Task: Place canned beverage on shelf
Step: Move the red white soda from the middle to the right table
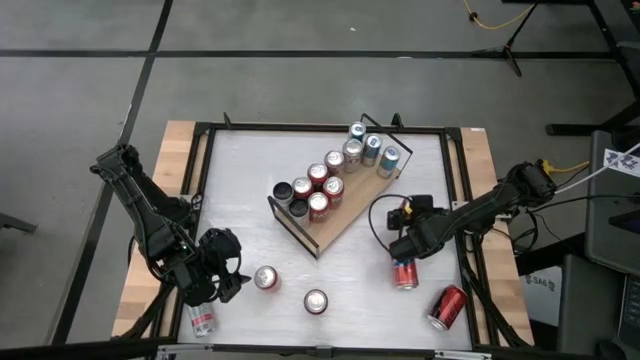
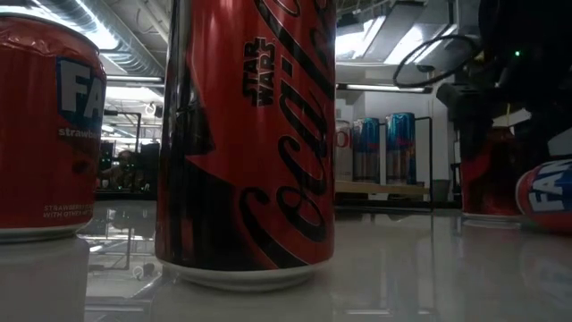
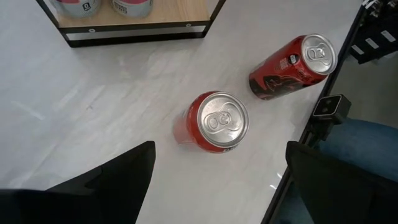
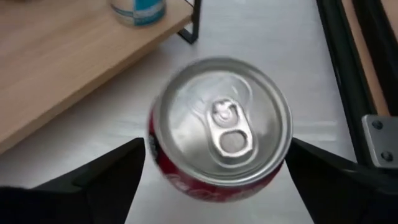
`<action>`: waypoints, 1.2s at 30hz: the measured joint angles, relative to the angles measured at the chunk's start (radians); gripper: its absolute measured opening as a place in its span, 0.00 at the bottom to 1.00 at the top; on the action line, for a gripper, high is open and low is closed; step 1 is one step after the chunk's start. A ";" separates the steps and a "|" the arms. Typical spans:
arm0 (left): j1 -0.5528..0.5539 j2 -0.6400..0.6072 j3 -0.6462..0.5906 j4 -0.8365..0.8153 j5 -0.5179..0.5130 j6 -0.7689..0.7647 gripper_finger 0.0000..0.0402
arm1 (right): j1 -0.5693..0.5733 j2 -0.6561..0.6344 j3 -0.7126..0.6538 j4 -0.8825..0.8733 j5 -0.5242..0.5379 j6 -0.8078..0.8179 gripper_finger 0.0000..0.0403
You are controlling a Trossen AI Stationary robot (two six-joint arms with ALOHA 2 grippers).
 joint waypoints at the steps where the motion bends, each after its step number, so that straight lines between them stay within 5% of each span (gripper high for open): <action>1: 0.000 0.000 0.000 0.000 0.000 0.000 0.88 | 0.000 0.000 0.011 -0.012 0.002 -0.018 0.92; 12: 0.000 0.000 0.000 0.000 -0.010 0.000 0.88 | 0.000 -0.001 0.187 -0.177 0.009 -0.368 0.91; 22: 0.000 0.000 0.000 0.000 -0.019 0.000 0.88 | 0.000 -0.003 0.376 -0.256 -0.006 -1.000 0.91; 26: 0.000 0.000 0.000 0.000 -0.020 -0.001 0.88 | 0.000 -0.038 0.407 -0.244 -0.059 -1.252 0.91; 36: 0.037 0.000 0.000 0.001 -0.019 -0.002 0.88 | -0.103 -0.300 0.311 -0.131 -0.280 -1.535 0.91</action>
